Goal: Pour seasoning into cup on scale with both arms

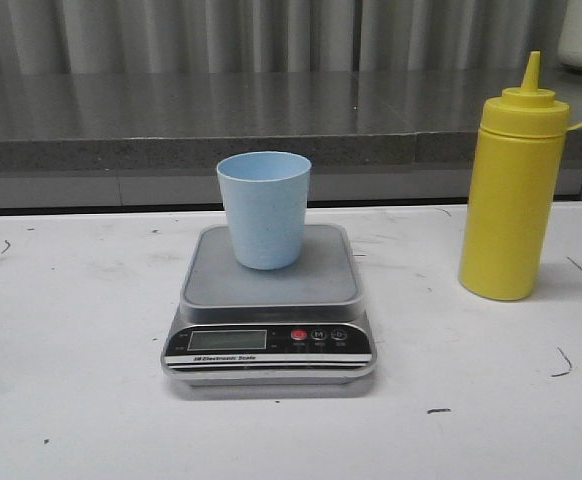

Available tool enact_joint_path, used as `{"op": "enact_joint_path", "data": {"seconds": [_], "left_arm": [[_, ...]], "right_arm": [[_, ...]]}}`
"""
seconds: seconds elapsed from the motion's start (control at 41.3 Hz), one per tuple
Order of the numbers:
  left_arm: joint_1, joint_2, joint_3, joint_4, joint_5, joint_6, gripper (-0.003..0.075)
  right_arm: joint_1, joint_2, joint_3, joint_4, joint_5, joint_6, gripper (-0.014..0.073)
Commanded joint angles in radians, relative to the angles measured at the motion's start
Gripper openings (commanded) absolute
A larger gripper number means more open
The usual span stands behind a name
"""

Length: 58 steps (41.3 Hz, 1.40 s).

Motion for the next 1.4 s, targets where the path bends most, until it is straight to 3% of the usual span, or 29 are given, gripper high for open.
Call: {"op": "enact_joint_path", "data": {"seconds": [0.0,0.387,0.653,1.379], "left_arm": [[0.002,-0.018,0.023,0.021,-0.088,0.000,-0.0020],[0.002,-0.018,0.023,0.059,-0.088,-0.002,-0.0020],[0.083,-0.018,0.023,0.059,-0.088,-0.002,-0.0020],[0.049,-0.018,0.023,0.059,-0.124,-0.006,-0.0020]], "right_arm": [[-0.003,0.011,-0.026,-0.007,-0.072,0.000,-0.0068],[-0.003,0.011,-0.026,-0.007,-0.072,0.000,-0.0068],[-0.003,0.011,-0.026,-0.007,-0.072,0.000,-0.0068],[-0.003,0.011,-0.026,-0.007,-0.072,0.000,-0.0068]]}}
